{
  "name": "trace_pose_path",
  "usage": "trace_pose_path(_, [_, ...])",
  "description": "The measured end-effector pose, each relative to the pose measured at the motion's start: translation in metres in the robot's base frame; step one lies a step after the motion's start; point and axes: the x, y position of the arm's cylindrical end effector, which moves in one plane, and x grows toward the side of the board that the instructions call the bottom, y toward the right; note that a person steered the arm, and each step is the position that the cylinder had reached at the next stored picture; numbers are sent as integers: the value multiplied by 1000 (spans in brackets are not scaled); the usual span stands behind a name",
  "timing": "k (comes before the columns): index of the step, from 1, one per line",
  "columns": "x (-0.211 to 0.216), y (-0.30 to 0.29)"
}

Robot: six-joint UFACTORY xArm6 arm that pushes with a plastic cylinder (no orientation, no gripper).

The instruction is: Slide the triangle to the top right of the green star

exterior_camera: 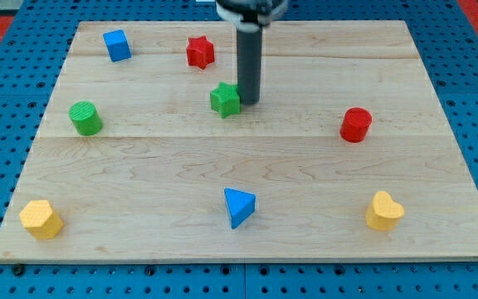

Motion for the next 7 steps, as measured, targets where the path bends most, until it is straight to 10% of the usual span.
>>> trace_pose_path(3, [191,-49])
trace_pose_path(5, [98,-12])
trace_pose_path(7, [146,-27])
